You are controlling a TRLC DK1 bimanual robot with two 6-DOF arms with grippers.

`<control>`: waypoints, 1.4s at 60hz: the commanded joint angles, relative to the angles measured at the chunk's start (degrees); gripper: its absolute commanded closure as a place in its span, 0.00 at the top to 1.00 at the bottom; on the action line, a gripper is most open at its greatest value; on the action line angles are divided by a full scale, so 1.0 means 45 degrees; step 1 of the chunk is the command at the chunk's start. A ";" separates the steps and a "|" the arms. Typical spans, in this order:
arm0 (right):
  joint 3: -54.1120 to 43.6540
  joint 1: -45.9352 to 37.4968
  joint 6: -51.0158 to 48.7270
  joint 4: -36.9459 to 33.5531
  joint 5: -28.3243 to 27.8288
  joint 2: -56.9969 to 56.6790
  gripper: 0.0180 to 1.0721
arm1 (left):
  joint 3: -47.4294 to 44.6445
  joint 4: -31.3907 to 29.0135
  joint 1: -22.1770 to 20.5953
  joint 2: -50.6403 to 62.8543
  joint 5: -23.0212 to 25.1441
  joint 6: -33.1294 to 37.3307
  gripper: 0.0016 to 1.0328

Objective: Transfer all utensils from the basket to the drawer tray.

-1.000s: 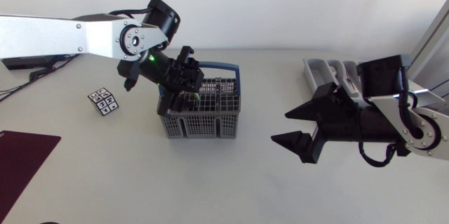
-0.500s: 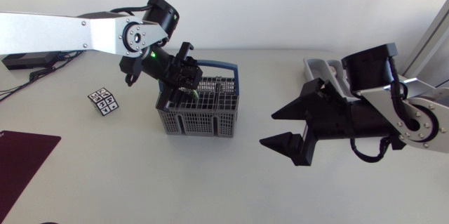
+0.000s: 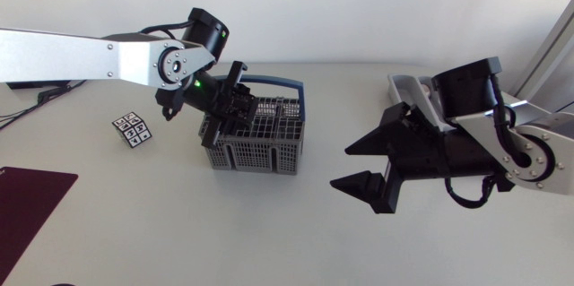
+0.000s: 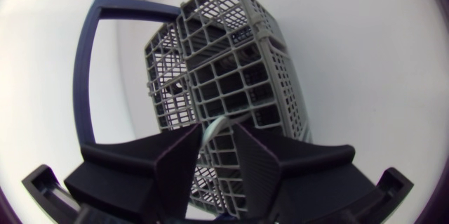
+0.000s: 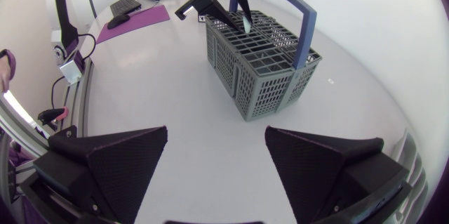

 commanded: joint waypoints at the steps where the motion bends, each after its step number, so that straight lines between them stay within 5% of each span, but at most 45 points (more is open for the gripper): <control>1: 0.0079 0.0108 -0.0070 -0.0001 -0.0042 0.0040 0.95 | -0.0635 -0.0216 -0.0129 -0.0132 -0.0177 0.0397 0.23; 23: -0.0019 0.0186 -0.0051 -0.0040 -0.0002 -0.0078 0.95 | -0.0888 -0.0119 -0.0324 -0.0659 -0.0314 0.0241 0.14; 48: -0.0351 0.0381 0.0105 -0.0118 0.0193 -0.0683 0.95 | -0.2900 0.2245 -0.0539 -0.2534 -0.0470 -0.0306 0.14; 72: -0.0566 0.0499 0.0203 -0.0196 0.0330 -0.1171 0.95 | -0.3564 0.3163 -0.0695 -0.3491 -0.0724 -0.0658 0.11; 84: -0.0644 0.0499 0.0203 -0.0137 0.0408 -0.1152 0.95 | -0.3896 0.3338 -0.0676 -0.3101 -0.0783 -0.0208 0.28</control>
